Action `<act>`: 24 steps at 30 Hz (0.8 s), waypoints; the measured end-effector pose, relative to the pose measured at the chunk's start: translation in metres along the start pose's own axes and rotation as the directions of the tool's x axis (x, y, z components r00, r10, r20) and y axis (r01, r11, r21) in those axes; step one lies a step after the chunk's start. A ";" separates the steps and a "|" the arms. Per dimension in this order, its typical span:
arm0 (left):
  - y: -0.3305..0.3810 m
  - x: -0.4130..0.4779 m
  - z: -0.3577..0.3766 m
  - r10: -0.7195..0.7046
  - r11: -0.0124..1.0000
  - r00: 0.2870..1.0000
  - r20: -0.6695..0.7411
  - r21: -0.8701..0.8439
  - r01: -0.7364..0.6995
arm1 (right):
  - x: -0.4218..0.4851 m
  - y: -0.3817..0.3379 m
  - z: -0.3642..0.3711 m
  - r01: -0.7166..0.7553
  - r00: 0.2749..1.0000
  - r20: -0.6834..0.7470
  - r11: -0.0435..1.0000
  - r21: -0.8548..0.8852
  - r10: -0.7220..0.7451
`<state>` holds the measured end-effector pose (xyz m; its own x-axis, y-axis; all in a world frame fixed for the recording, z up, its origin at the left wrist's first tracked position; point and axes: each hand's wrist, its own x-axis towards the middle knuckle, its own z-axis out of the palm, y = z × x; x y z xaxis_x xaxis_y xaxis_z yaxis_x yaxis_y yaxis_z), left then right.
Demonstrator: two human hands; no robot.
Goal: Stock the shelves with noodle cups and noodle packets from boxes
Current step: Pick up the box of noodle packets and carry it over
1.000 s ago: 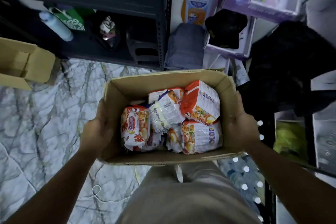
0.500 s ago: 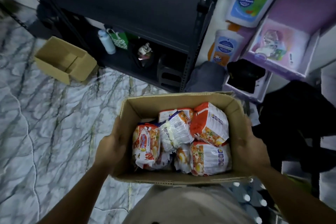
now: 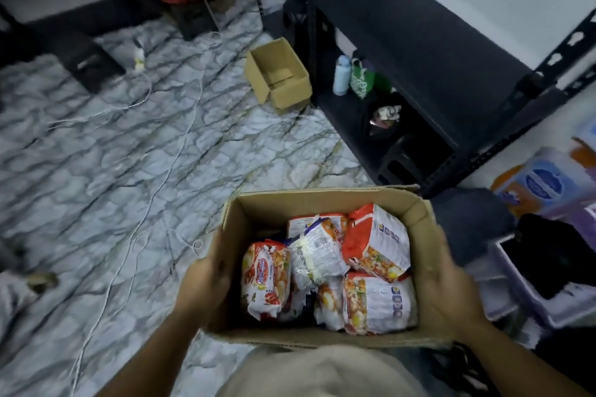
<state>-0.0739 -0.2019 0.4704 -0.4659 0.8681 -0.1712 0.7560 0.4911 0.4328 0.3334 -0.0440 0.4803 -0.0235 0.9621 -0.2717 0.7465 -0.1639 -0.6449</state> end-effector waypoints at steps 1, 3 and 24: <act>-0.003 -0.011 -0.002 -0.049 0.999 0.998 -0.024 -0.010 0.049 | 0.007 -0.008 0.001 0.062 0.998 0.033 0.995 -0.084 -0.059; -0.011 -0.034 -0.006 -0.133 0.991 0.990 -0.047 -0.033 0.131 | 0.023 -0.017 0.006 0.131 0.989 0.105 0.958 -0.255 -0.107; -0.147 -0.131 -0.043 -0.646 0.760 0.748 -0.152 -0.218 0.612 | 0.049 -0.173 0.172 0.599 0.778 0.491 0.697 -0.394 -0.391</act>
<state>-0.1435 -0.3912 0.4669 -0.9066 0.3215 -0.2734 0.1895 0.8889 0.4170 0.0891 -0.0057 0.4553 -0.6373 0.7056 -0.3099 0.7680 0.5485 -0.3306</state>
